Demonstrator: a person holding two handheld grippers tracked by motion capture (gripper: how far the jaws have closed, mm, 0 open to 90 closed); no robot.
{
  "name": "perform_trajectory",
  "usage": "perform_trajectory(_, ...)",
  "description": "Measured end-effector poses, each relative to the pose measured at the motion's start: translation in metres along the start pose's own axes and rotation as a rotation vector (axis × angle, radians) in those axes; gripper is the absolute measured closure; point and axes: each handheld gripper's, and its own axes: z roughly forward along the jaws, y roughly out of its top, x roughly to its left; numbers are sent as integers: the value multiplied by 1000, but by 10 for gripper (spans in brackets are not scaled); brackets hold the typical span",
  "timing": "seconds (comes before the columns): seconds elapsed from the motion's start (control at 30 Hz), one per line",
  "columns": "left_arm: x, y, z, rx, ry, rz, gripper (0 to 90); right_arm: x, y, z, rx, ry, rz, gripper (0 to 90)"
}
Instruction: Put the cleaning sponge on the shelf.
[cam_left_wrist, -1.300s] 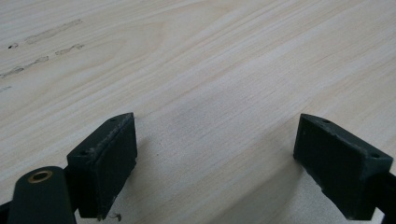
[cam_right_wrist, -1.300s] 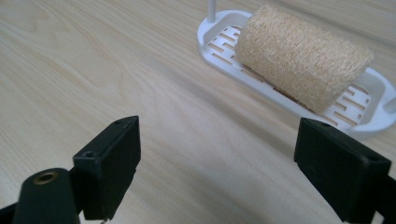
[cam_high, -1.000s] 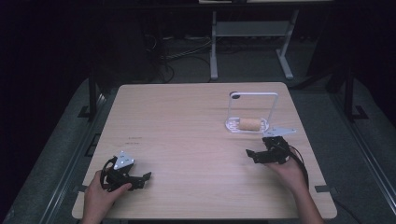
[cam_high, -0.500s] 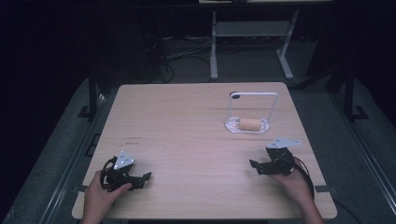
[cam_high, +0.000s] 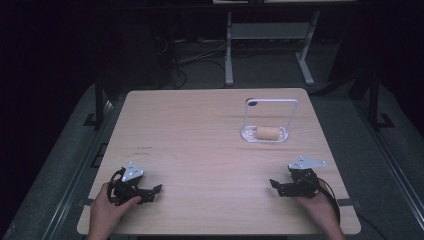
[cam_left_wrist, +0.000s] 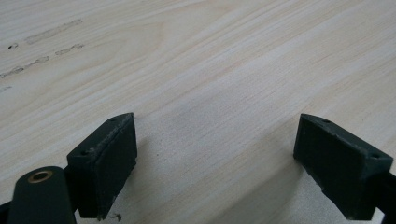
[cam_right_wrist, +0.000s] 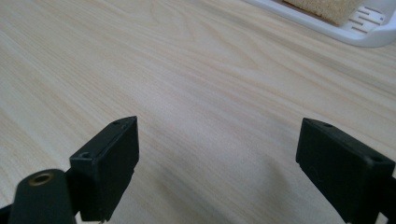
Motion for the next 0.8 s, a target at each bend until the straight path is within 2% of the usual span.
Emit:
perform_trajectory(0.4, 0, 0, 0, 0, 0, 0, 129, 2, -10, 4, 22, -16, -12, 129)
perform_trajectory(0.8, 0, 0, 0, 0, 0, 0, 129, 1, -13, 6, 18, -12, -12, 116)
